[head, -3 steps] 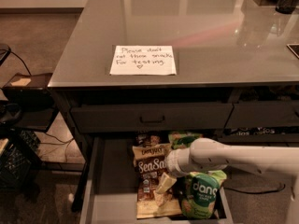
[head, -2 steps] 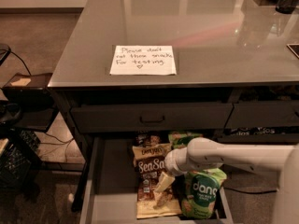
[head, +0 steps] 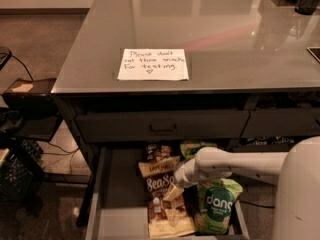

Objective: Pick brown chip bag from middle drawer and place on counter

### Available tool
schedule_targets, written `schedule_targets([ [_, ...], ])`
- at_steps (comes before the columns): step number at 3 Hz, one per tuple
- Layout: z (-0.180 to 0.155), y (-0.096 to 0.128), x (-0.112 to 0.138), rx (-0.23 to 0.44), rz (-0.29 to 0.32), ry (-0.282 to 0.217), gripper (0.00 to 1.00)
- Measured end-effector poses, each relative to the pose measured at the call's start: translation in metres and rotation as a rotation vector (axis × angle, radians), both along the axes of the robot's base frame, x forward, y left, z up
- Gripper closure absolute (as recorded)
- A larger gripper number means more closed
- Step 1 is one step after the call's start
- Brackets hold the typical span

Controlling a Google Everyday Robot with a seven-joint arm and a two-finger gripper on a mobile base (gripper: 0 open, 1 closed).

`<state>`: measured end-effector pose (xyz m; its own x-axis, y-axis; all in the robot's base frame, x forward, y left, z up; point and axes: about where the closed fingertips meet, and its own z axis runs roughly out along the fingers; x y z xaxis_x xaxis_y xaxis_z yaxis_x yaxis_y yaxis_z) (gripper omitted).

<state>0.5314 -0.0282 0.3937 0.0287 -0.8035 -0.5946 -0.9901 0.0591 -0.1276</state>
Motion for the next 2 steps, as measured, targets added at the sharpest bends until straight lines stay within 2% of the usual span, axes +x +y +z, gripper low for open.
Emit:
schedule_targets([
  [2,-0.005,0.0024,-0.0025,-0.009,0.023,0.009,0.64],
])
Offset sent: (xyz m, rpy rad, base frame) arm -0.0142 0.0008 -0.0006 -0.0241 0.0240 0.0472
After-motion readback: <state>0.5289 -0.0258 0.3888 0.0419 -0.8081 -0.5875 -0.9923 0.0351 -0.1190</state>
